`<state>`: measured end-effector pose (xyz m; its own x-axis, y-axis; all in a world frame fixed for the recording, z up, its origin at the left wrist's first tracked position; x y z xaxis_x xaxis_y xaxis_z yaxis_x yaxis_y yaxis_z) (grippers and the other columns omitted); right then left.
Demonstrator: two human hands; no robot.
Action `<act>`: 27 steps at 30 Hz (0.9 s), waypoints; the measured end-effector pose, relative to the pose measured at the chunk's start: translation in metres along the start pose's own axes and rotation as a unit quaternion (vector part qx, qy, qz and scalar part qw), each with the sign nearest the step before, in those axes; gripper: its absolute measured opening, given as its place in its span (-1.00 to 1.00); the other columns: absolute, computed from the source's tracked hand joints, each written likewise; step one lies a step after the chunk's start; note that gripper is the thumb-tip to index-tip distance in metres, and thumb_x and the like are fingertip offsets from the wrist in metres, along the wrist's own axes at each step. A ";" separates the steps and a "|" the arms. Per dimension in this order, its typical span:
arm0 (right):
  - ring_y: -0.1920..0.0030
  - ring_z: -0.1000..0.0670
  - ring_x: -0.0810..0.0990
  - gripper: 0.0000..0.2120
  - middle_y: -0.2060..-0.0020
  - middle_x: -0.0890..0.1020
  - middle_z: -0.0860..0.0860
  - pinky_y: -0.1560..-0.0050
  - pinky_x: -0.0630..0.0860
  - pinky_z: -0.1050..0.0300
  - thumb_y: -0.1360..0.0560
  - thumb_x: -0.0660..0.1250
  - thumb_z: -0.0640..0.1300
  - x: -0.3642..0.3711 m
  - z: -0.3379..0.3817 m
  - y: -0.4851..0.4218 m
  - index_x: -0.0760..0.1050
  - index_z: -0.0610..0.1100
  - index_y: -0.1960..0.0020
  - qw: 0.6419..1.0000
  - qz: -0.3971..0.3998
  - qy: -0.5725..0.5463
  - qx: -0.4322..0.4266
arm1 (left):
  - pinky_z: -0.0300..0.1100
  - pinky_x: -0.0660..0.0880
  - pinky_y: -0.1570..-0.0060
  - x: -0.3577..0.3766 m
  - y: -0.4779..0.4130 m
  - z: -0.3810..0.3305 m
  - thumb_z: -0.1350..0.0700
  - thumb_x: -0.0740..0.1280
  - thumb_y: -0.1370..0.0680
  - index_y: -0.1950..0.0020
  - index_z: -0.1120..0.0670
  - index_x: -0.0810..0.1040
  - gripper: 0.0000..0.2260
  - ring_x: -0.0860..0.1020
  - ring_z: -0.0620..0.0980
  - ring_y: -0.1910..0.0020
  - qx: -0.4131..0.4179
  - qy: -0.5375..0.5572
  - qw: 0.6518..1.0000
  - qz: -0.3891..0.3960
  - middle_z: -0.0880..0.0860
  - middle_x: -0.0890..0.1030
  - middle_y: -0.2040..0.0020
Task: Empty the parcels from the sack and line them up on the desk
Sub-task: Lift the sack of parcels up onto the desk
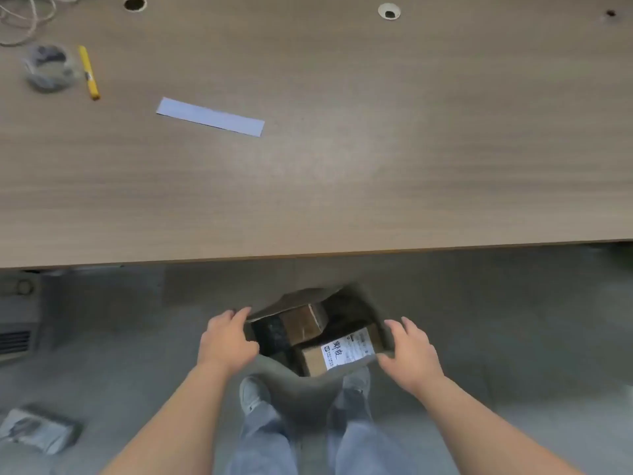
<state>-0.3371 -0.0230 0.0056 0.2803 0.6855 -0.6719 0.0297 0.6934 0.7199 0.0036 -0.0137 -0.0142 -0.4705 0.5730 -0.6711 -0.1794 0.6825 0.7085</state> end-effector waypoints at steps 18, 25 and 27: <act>-0.13 -0.14 0.60 -0.64 -0.19 0.61 -0.02 -0.09 0.54 0.01 -0.52 0.25 -0.31 0.041 -0.044 -0.052 0.55 -0.04 -0.25 0.996 -0.055 -0.052 0.048 | -0.10 0.34 -0.30 0.053 -0.021 0.040 0.36 0.27 -0.40 -0.38 0.03 0.54 -0.44 0.45 0.20 -0.23 0.024 0.047 0.998 -0.014 0.07 0.54 -0.31; 0.22 -0.13 0.53 -0.63 0.24 0.55 -0.05 0.22 0.48 0.00 -0.47 0.12 -0.40 0.038 -0.036 -0.049 0.34 -0.03 -0.16 0.991 -0.074 -0.101 0.038 | -0.19 0.45 0.10 0.052 -0.018 0.036 0.30 0.32 -0.48 0.01 0.06 0.75 -0.75 0.62 0.11 0.07 -0.054 0.131 0.986 -0.082 0.07 0.74 0.07; 0.27 -0.05 0.50 -0.45 0.28 0.51 -0.01 0.28 0.38 0.04 -0.48 0.12 -0.38 0.036 -0.034 -0.046 0.19 -0.04 -0.41 0.989 -0.081 -0.115 0.035 | -0.21 0.39 0.18 0.049 -0.014 0.034 0.26 0.36 -0.47 0.11 0.06 0.76 -0.80 0.55 0.07 0.20 -0.053 0.151 0.983 -0.095 0.03 0.69 0.24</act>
<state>-0.3609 -0.0221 -0.0576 0.4767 0.4932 -0.7276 0.1561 0.7671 0.6222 0.0118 0.0204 -0.0644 -0.6511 0.2683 -0.7100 -0.3700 0.7046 0.6055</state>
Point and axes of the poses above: each hand's wrist, its own y-axis away from the middle knuckle, its own x-axis out of the palm, z = x × y, the point moved 2 cm from there along -y, towards the middle knuckle
